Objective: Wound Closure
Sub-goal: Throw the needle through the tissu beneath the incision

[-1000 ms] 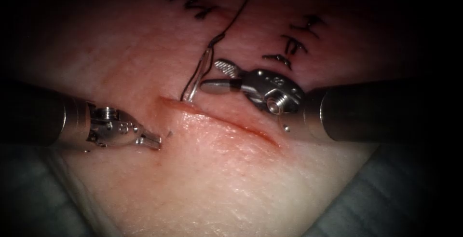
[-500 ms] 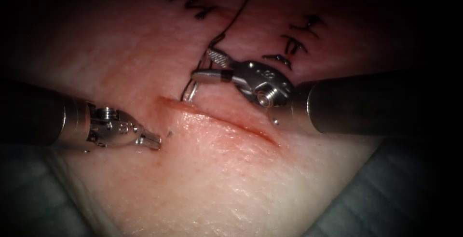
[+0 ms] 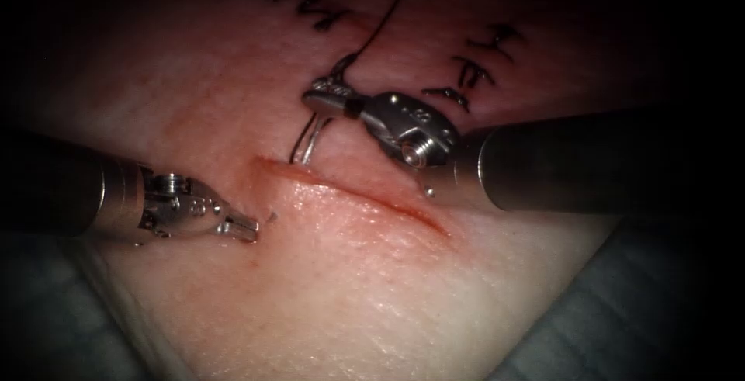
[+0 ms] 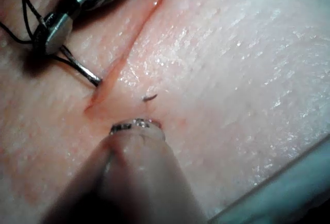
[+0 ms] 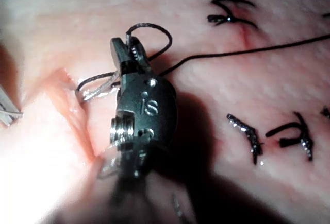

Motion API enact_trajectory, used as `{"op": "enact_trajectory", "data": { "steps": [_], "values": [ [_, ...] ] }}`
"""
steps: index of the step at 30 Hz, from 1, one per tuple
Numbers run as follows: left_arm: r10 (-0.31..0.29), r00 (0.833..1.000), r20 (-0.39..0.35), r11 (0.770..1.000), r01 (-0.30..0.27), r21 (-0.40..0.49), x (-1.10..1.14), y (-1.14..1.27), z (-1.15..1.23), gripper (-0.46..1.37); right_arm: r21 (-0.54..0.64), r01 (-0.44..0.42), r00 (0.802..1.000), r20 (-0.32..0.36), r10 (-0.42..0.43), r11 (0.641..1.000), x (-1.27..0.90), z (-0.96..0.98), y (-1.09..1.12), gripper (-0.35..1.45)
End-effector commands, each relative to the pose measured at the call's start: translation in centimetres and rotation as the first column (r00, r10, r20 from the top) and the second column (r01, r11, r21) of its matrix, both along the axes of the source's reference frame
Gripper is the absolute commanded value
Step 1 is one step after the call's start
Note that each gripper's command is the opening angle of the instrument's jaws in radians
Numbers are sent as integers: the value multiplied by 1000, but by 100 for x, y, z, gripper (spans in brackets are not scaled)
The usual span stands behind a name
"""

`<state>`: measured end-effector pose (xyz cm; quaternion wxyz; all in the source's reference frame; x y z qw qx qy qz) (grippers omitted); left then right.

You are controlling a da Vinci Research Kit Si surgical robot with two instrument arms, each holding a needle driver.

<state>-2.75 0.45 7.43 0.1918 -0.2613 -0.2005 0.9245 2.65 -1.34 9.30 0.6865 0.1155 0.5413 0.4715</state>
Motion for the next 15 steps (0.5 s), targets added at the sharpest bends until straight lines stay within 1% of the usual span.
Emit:
{"op": "enact_trajectory", "data": {
  "steps": [1,2,5,8,10,11,15],
  "values": [
    [3,1000,3,1000,-3,5,0,0,0,-26,56,-21,1000,-21,22,998,3,-1,-1,-35],
    [3,1000,3,1000,-3,5,0,0,0,-26,92,-42,999,-25,44,995,4,-1,-1,-35],
    [3,1000,3,1000,-3,5,0,0,0,-26,154,-77,996,-32,83,985,6,0,-2,-35],
    [3,1000,3,1000,-3,5,0,0,0,-27,315,-137,984,-63,164,939,8,-1,-2,-35],
    [1,1000,6,1000,-1,5,0,0,0,-27,370,-144,981,-67,180,918,7,-2,-3,-35],
    [1,1000,5,1000,-1,5,0,0,0,-27,374,-147,981,-65,185,915,7,-2,-3,-35],
    [1,1000,6,1000,-1,5,-1,0,0,-27,482,-114,979,-93,180,869,11,-3,-8,-35]
  ]
}}
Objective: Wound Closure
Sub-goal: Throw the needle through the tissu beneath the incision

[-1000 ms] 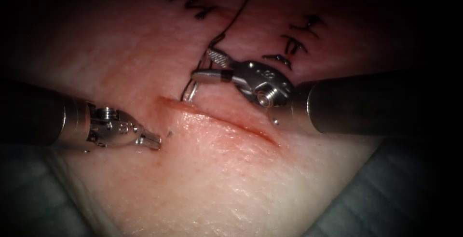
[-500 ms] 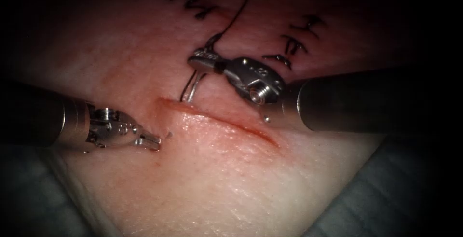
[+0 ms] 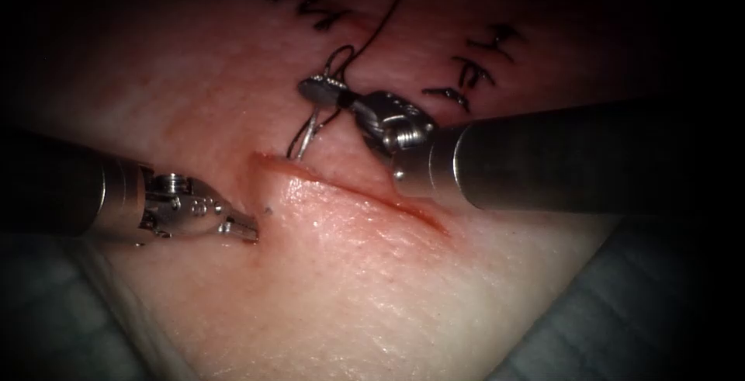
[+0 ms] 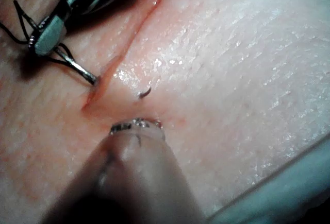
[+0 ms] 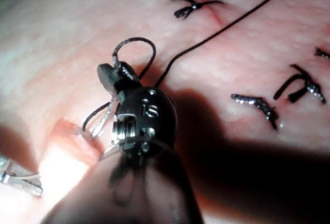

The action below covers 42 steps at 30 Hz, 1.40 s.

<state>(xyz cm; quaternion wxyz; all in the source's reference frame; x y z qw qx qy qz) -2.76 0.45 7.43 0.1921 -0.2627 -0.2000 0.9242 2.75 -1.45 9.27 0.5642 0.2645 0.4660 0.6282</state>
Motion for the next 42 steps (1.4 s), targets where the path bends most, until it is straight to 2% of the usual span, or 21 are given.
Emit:
{"op": "enact_trajectory", "data": {
  "steps": [1,7,9,10,11,12,14,17,19,21,23,27,28,30,33,38,39,42],
  "values": [
    [2,1000,3,1000,-2,6,-1,1,1,-27,59,3,999,-35,-1,998,3,-1,0,-35],
    [3,1000,7,1000,-3,4,-4,1,1,-27,232,17,992,-128,14,973,15,-4,-11,-35],
    [3,1000,8,1000,-3,6,-4,1,1,-28,337,1,983,-175,61,941,17,-3,-13,-35],
    [3,1000,8,1000,-3,6,-4,1,1,-28,409,-6,977,-192,93,913,18,-3,-14,-35],
    [3,1000,8,1000,-3,6,-4,1,1,-28,619,-43,953,-210,218,784,18,-2,-18,-35],
    [3,1000,8,1000,-3,6,-4,1,1,-28,653,-47,948,-210,240,756,18,-1,-19,-35],
    [3,1000,8,1000,-3,6,-4,1,1,-27,657,-27,961,-189,200,754,21,0,-24,-35],
    [9,1000,11,1000,-10,5,-4,1,2,-27,650,-14,964,-194,183,760,29,-2,-36,-35],
    [9,1000,11,1000,-9,5,-5,2,2,-27,680,-18,959,-195,205,733,32,-3,-41,-35],
    [13,1000,13,1000,-13,2,-6,2,2,-27,744,-11,955,-190,229,668,36,-4,-47,-35],
    [12,1000,12,1000,-12,2,-7,3,2,-28,767,-17,950,-188,250,641,38,-2,-50,-35],
    [9,1000,25,1000,-9,3,-11,3,3,-28,824,-13,923,-208,323,567,39,0,-55,-35],
    [8,1000,25,1000,-8,3,-12,3,3,-28,843,-4,916,-213,341,538,40,0,-56,-35],
    [8,1000,25,1000,-8,3,-12,4,3,-28,848,0,913,-216,346,531,41,-1,-59,-35],
    [9,1000,25,1000,-9,3,-12,5,4,-28,865,3,911,-210,356,502,43,-3,-64,-35],
    [8,1000,28,1000,-8,3,-11,5,4,-29,886,51,905,-236,354,461,50,-9,-73,-35],
    [6,1000,30,1000,-6,2,-12,5,4,-29,900,66,901,-238,361,431,52,-10,-76,-35],
    [2,999,35,1000,-2,0,-12,5,4,-29,898,85,903,-253,349,431,57,-13,-81,-35]
  ]
}}
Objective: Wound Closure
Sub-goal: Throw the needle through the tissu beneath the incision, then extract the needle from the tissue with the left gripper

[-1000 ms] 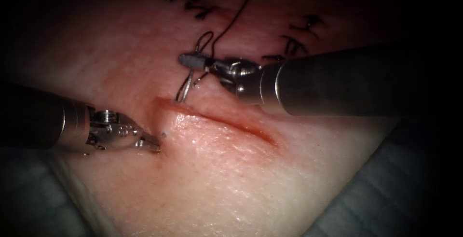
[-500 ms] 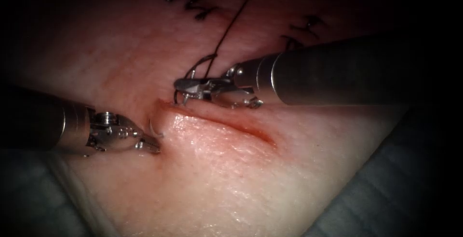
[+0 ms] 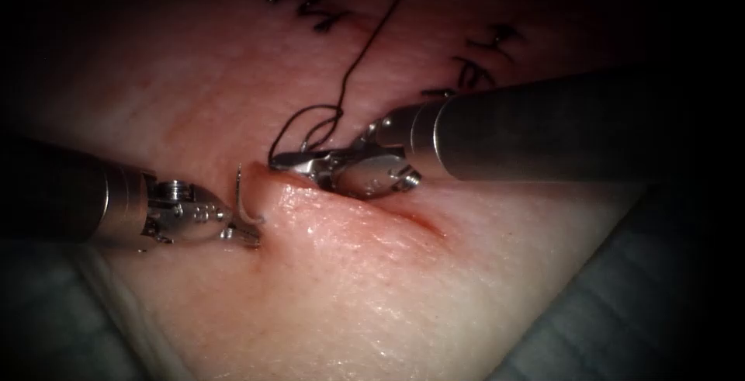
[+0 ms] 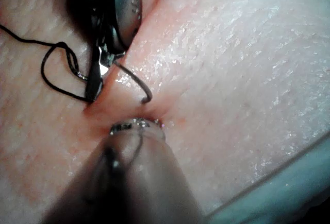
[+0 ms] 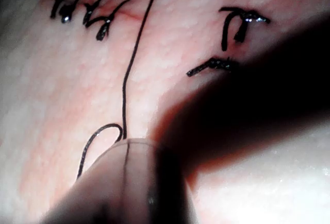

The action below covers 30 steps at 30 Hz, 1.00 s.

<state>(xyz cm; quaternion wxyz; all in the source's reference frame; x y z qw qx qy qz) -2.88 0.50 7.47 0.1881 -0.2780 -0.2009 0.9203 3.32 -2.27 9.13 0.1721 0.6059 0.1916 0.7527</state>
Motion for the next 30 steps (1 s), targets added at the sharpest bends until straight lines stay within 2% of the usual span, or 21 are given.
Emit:
{"op": "enact_trajectory", "data": {
  "steps": [1,9,19,24,25,26,27,29,30],
  "values": [
    [2,1000,2,1000,-2,5,0,0,0,-29,-1,16,1000,1,-16,1000,0,0,0,-35],
    [0,1000,8,1000,0,5,2,0,-1,-30,-5,11,1000,-12,-11,1000,2,-8,-7,-35],
    [10,1000,12,1000,-10,-2,3,0,-1,-27,-3,-1,999,-34,1,1000,-1,-6,-4,-35],
    [12,1000,13,1000,-12,-2,5,-1,-1,-26,-146,-21,999,-34,17,989,-3,-6,2,-35],
    [12,1000,13,1000,-12,-2,5,-1,-1,-26,-234,-49,998,-47,39,971,-3,-6,4,16],
    [12,1000,13,1000,-12,-2,5,-1,-1,-26,-263,-56,998,-49,44,963,-3,-6,4,49],
    [12,1000,13,1000,-12,-2,5,-1,-1,-25,-299,-70,997,-55,56,952,-3,-6,6,92],
    [13,1000,14,1000,-13,-2,5,0,-1,-24,-358,-70,997,-47,57,931,-2,-7,8,108],
    [13,1000,14,1000,-13,-2,5,0,-2,-24,-420,-60,998,-31,52,905,-3,-8,9,118]
  ]
}}
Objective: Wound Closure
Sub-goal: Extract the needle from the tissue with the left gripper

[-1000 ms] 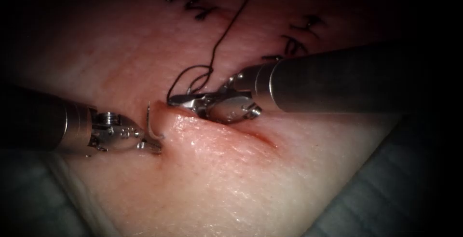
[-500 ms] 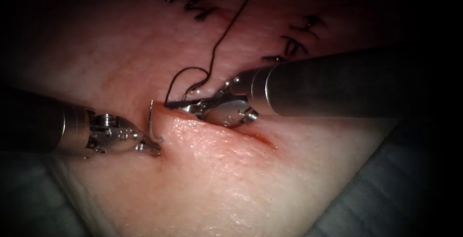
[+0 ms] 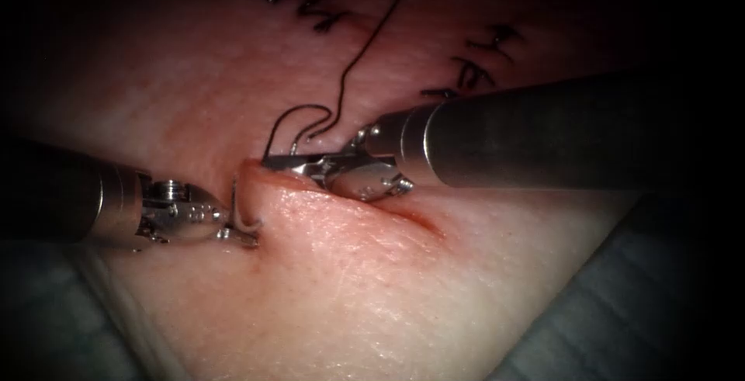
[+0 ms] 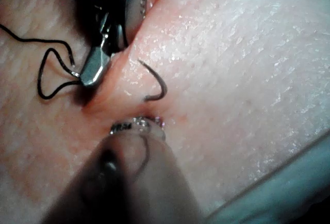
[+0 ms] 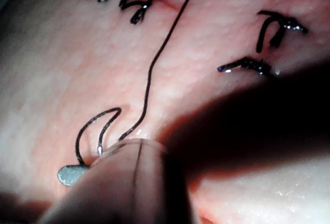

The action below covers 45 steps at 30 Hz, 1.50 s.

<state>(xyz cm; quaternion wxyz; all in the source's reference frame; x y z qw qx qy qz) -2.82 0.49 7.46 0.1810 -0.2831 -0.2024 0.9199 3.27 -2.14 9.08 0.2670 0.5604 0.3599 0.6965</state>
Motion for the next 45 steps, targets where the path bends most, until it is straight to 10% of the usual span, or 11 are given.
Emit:
{"op": "enact_trajectory", "data": {
  "steps": [1,11,29,40,45],
  "values": [
    [-1,1000,3,1000,1,1,0,0,0,-24,-54,3,1000,10,-3,999,1,-2,-2,121],
    [4,999,47,1000,-3,-12,7,5,-5,-18,-255,105,958,285,-29,961,-33,-8,16,118],
    [14,964,266,996,12,-94,12,17,-12,42,-414,308,866,494,-73,857,-71,-13,36,120],
    [1,956,294,995,29,-97,14,20,-11,50,-495,496,767,635,-93,714,-98,-21,49,136],
    [-25,927,373,994,63,-91,11,24,-14,58,-583,591,727,684,-55,557,-113,-26,49,137]
  ]
}}
